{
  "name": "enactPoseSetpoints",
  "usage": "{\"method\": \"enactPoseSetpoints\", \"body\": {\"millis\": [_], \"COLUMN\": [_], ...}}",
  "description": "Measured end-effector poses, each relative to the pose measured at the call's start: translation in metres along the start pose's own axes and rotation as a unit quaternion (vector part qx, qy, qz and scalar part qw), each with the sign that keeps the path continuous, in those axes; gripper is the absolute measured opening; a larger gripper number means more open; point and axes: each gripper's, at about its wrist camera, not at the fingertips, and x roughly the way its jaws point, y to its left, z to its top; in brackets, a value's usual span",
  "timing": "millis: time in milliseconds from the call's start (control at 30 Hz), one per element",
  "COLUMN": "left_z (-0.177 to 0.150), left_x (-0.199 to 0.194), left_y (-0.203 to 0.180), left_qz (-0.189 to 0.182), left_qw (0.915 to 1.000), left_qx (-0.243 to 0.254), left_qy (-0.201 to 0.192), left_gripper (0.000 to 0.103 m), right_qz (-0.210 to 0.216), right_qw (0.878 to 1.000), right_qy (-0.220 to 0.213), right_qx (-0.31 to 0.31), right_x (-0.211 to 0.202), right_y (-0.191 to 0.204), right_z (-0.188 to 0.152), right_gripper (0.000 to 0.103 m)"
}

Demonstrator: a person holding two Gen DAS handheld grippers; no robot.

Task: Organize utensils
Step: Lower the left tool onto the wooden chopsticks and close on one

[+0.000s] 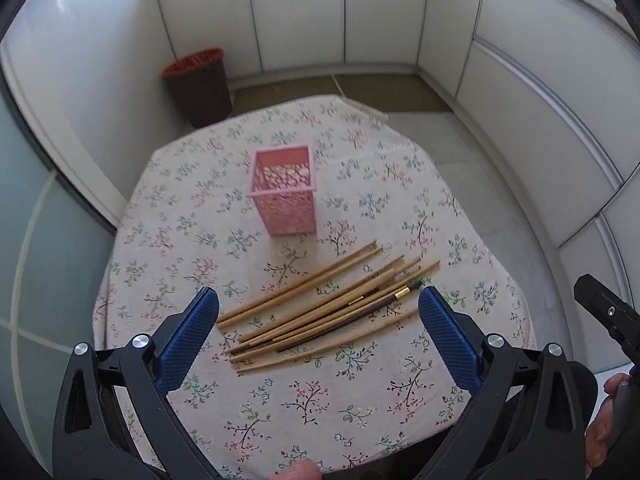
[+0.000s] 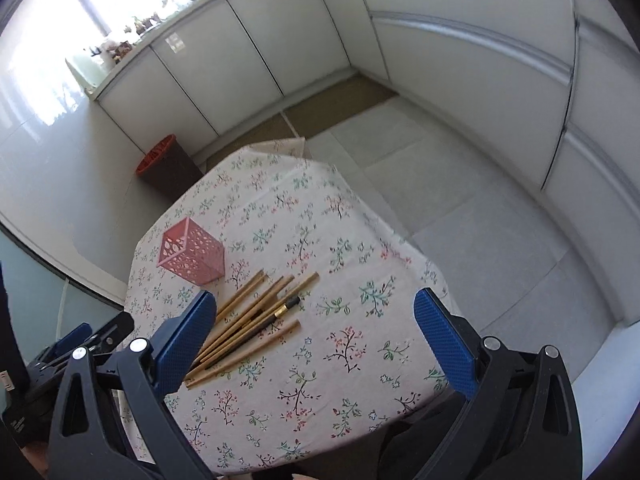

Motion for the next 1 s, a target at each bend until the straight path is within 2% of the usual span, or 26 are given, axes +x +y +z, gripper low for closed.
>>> {"method": "enactPoseSetpoints", "body": {"millis": [133,267,333,500,633,700,767,867,1000], "left_z": [0.021,0.039,0.047,0.057,0.054,0.051,0.048,0.042,0.036], "left_x": [0.072,0.133,0.152,0.182,0.187,0.187,0.181,0.168,0.147], "left_y": [-0.008,-0.015,-0.018,-0.026,-0.031,-0.031,-0.034,-0.051,-0.069], "left_qz": [-0.020,-0.078,-0.088,-0.073,-0.030,-0.025,-0.028,-0.049,-0.083], "left_qw": [0.9955,0.9805,0.9751,0.9735,0.9767,0.9766,0.9776,0.9806,0.9771], "left_qx": [0.016,0.006,-0.003,0.011,0.047,0.055,0.064,0.093,0.134], "left_qy": [0.091,0.180,0.204,0.216,0.207,0.207,0.199,0.165,0.143], "left_gripper": [0.096,0.096,0.096,0.087,0.087,0.087,0.088,0.096,0.096], "right_qz": [0.002,0.009,0.013,0.011,0.017,0.019,0.024,0.029,0.039], "right_qw": [0.999,0.995,0.993,0.991,0.989,0.988,0.987,0.987,0.987], "right_qy": [0.050,0.095,0.116,0.133,0.144,0.153,0.157,0.153,0.142], "right_qx": [0.003,0.015,0.022,0.021,0.018,0.015,0.021,0.043,0.071], "right_x": [0.048,0.089,0.105,0.129,0.140,0.145,0.147,0.149,0.146], "right_y": [-0.017,-0.033,-0.041,-0.049,-0.051,-0.049,-0.051,-0.059,-0.069], "right_z": [0.005,0.005,0.004,0.004,0.004,0.002,0.002,0.005,0.008], "right_gripper": [0.096,0.096,0.096,0.096,0.096,0.096,0.096,0.096,0.096]}}
